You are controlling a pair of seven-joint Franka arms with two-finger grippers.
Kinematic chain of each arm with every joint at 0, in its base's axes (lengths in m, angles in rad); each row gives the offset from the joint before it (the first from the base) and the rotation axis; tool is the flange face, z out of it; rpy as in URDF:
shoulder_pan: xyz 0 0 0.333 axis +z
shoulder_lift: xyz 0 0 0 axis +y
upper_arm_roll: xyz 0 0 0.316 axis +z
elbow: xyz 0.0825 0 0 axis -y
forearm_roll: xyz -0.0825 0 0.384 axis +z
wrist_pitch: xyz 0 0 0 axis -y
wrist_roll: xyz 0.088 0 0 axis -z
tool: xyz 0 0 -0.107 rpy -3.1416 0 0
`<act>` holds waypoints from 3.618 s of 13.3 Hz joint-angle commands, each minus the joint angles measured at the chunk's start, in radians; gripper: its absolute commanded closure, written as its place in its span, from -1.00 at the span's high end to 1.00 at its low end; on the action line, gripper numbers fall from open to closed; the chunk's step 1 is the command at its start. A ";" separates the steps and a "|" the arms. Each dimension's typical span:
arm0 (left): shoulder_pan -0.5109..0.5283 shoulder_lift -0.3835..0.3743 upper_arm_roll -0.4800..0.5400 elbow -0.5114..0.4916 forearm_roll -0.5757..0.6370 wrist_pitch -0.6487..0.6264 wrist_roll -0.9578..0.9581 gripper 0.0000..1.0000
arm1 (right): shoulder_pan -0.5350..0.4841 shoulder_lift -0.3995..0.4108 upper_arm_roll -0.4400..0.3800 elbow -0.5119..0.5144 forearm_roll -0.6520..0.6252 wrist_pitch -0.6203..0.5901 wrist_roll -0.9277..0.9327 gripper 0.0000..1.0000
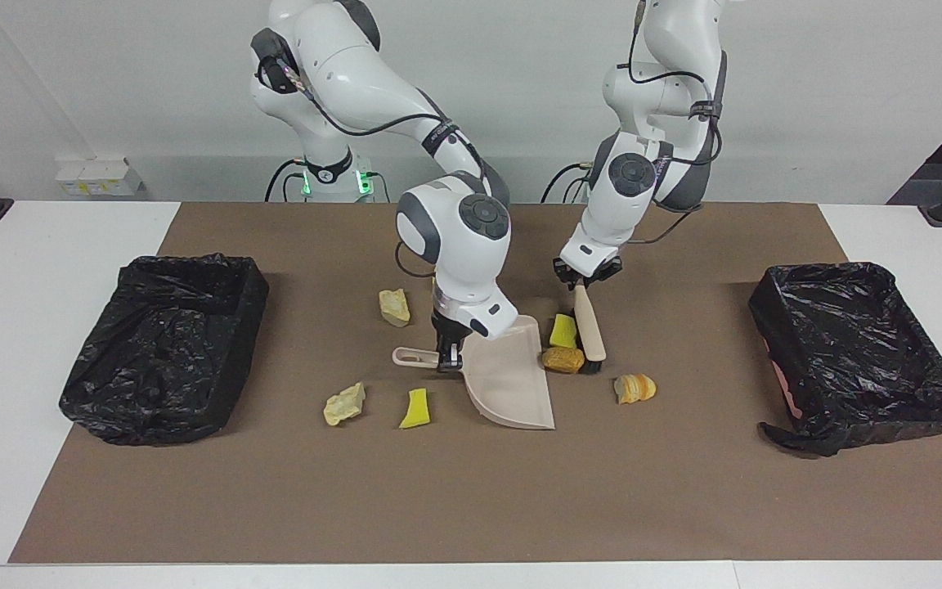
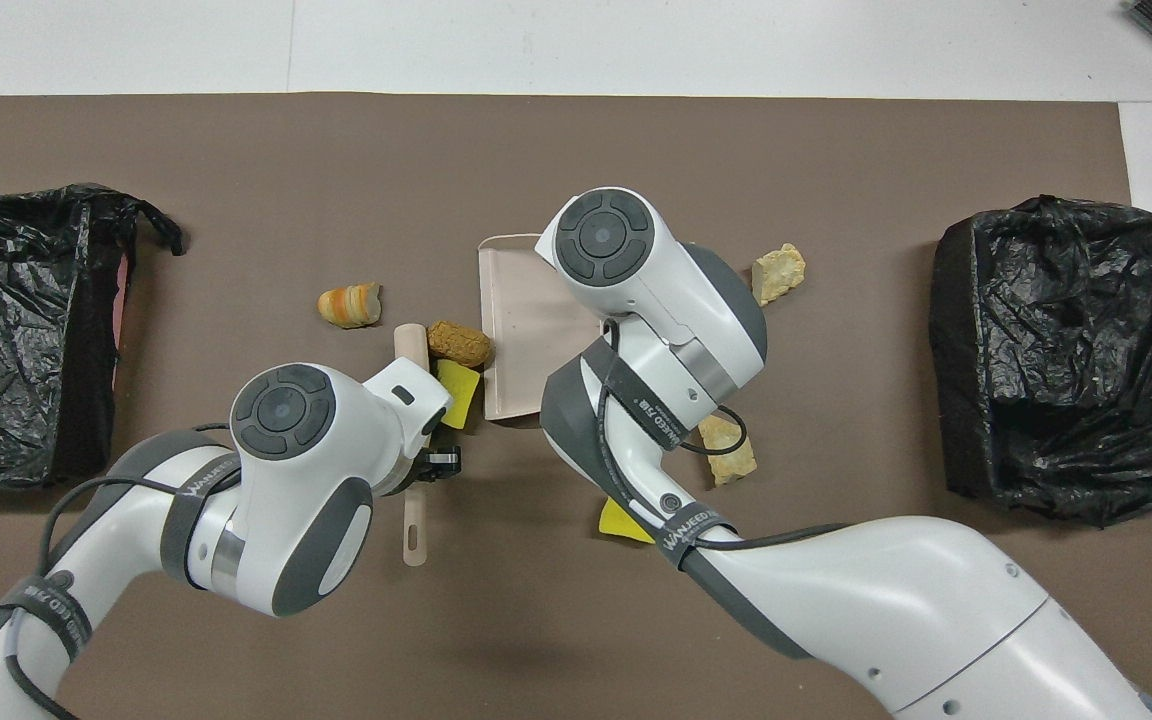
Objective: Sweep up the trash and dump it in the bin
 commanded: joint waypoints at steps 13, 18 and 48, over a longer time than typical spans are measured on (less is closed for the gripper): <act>0.057 0.136 0.030 0.355 0.266 -0.198 0.034 -1.00 | -0.009 -0.038 0.007 -0.059 -0.022 0.010 -0.030 -1.00; 0.209 0.235 0.030 0.418 0.372 -0.201 0.201 -1.00 | -0.009 -0.038 0.007 -0.059 -0.022 0.010 -0.028 -1.00; -0.058 -0.004 0.034 0.277 0.024 -0.359 0.074 -1.00 | -0.018 -0.044 0.007 -0.073 -0.025 0.048 -0.004 -1.00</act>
